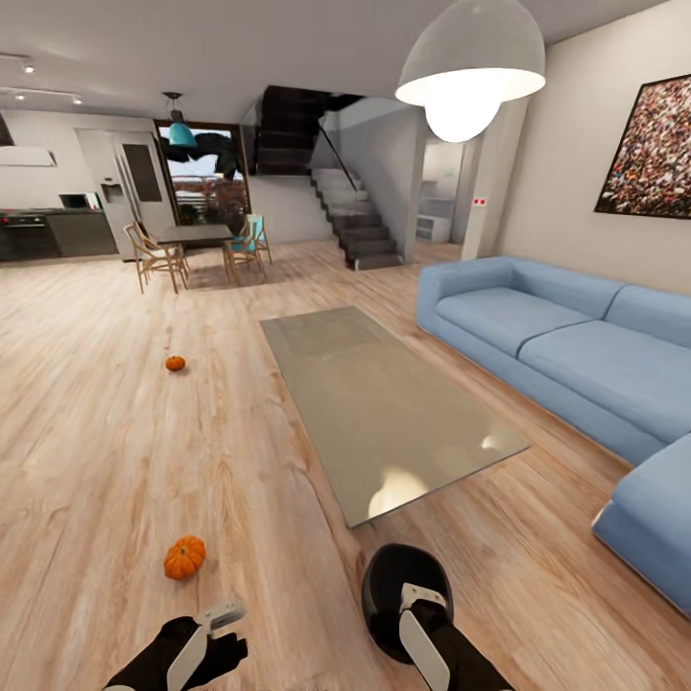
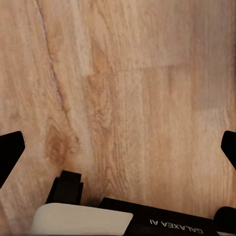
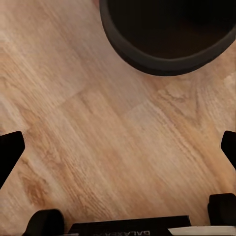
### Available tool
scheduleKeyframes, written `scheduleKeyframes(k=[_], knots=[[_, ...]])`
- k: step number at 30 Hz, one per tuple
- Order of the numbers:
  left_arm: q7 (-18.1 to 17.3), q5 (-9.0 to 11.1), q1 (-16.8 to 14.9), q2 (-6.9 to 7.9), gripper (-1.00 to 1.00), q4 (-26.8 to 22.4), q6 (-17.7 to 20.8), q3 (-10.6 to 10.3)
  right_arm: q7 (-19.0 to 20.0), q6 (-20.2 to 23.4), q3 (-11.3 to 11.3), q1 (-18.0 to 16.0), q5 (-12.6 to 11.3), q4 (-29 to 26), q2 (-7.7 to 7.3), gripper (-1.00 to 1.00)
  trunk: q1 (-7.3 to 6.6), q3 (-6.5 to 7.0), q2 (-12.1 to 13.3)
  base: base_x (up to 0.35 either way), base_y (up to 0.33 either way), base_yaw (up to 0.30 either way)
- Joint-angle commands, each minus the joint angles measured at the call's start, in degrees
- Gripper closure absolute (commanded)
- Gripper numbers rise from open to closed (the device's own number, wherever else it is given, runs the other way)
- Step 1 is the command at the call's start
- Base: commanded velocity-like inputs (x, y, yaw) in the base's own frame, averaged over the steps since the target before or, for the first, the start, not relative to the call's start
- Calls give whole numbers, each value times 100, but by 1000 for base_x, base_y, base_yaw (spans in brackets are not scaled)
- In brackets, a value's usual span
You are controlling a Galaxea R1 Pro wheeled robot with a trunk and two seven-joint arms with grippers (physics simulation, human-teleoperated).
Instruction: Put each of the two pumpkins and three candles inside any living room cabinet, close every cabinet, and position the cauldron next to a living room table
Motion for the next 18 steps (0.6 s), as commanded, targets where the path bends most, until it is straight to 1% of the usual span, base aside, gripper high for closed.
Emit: scheduleKeyframes(k=[1, 14, 18], knots=[[0, -1, 0, 3, -100, 0, 0, 0, 1, -1, 0, 0, -1, 1, -1, -100, -23, 11, 41, 0, 0, 195], [-5, -1, 0, 9, -100, 0, 13, 8, 2, -10, 0, 0, 8, 2, -14, -100, -308, 138, 563, 0, 0, 156], [-7, -1, 0, 7, -100, 0, 25, 2, 10, -108, 0, 0, 4, 13, -29, -100, -308, 119, 563, 0, 0, 90]])
